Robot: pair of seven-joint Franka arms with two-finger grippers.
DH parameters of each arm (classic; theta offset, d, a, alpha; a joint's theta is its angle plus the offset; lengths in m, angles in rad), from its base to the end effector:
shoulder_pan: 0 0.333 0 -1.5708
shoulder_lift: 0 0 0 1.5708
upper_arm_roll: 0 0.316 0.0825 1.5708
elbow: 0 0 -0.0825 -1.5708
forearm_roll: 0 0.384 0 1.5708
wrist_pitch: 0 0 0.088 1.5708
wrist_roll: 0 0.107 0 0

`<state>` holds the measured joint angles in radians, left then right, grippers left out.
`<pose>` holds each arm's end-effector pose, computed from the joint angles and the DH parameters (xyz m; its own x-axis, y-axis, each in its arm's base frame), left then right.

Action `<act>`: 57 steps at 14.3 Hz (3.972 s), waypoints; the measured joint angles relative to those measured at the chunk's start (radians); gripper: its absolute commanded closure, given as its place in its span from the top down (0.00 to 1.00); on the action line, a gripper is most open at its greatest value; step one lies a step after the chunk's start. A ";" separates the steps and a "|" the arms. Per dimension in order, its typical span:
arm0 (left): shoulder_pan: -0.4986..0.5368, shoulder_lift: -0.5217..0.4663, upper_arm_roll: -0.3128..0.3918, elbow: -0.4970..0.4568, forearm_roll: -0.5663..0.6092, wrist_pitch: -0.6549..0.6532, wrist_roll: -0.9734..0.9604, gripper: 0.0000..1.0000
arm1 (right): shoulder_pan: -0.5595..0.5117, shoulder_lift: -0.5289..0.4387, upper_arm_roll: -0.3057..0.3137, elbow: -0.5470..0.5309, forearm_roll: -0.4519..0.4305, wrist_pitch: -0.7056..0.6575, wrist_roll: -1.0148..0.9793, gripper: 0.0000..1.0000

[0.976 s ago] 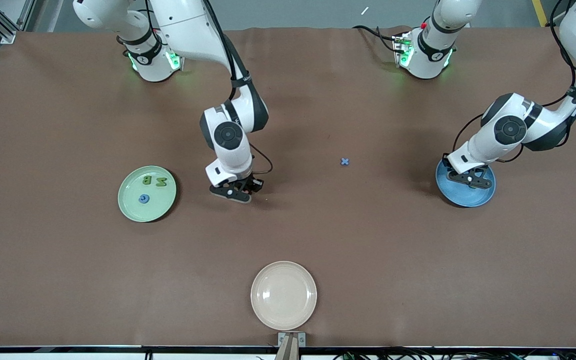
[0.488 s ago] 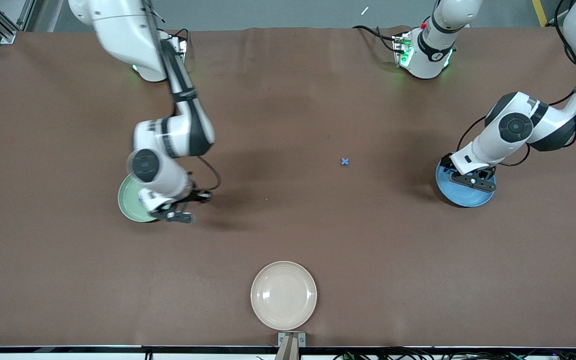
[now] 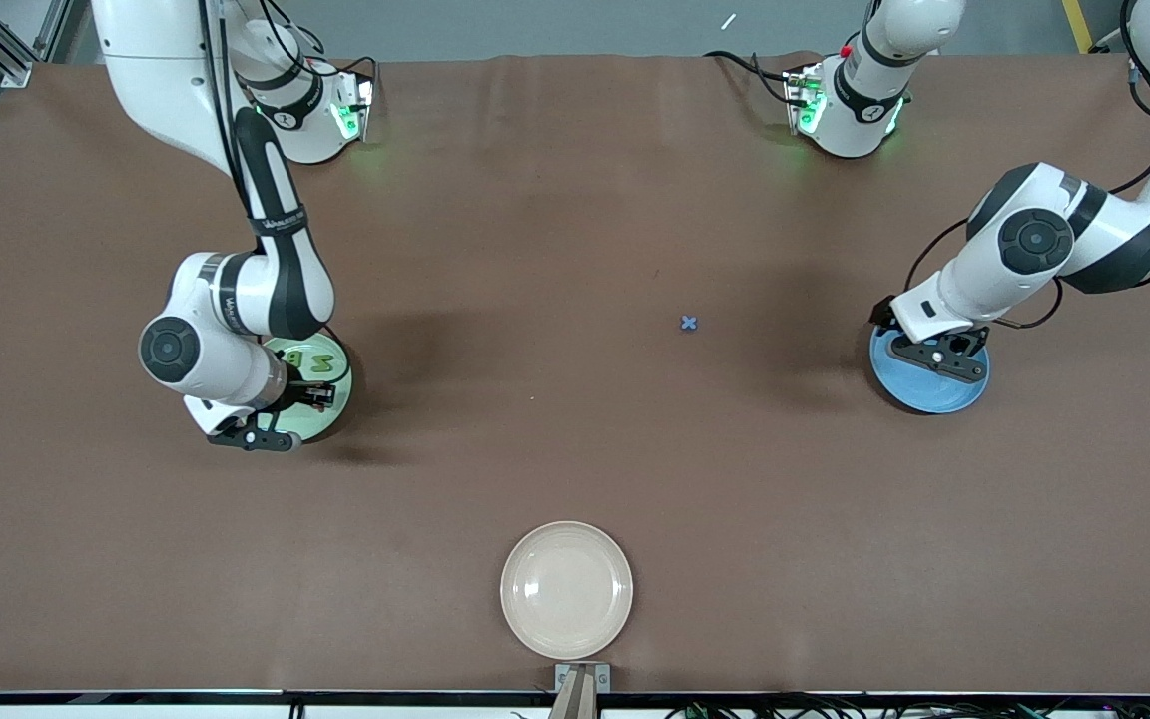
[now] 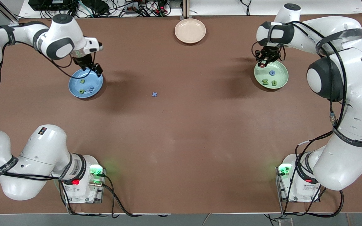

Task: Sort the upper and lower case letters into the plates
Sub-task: 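Release the Q over the green plate while the left gripper reaches the x, then grasp the x with the left gripper while the right gripper withdraws, then carry the x to the blue plate with the left gripper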

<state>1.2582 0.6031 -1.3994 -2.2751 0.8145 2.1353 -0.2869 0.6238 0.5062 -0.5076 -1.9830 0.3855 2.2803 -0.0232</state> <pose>0.5064 -0.0482 0.2845 0.9270 -0.3671 -0.0766 -0.3714 -0.9271 -0.0512 0.5903 0.0850 0.2260 0.9884 -0.0923 -0.1209 -0.0956 -0.9952 -0.0219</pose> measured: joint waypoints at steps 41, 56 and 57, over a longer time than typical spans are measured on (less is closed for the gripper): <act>-1.016 0.075 0.534 0.103 -0.034 0.355 -0.921 0.10 | -0.015 -0.146 -0.272 0.482 -0.150 -0.710 -0.093 1.00; -0.374 -0.030 0.220 0.106 -0.033 0.113 -0.399 0.10 | -0.681 -0.414 0.498 0.327 -0.372 -0.736 0.055 1.00; -0.330 -0.030 0.215 0.092 -0.033 0.113 -0.348 0.10 | -0.699 -0.415 0.522 0.325 -0.373 -0.733 0.055 1.00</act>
<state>0.9286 0.5730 -1.1843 -2.1827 0.7812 2.2487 -0.6351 -0.0753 0.0907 0.0141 -1.6576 0.0123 1.5472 0.0314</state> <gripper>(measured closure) 0.727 0.000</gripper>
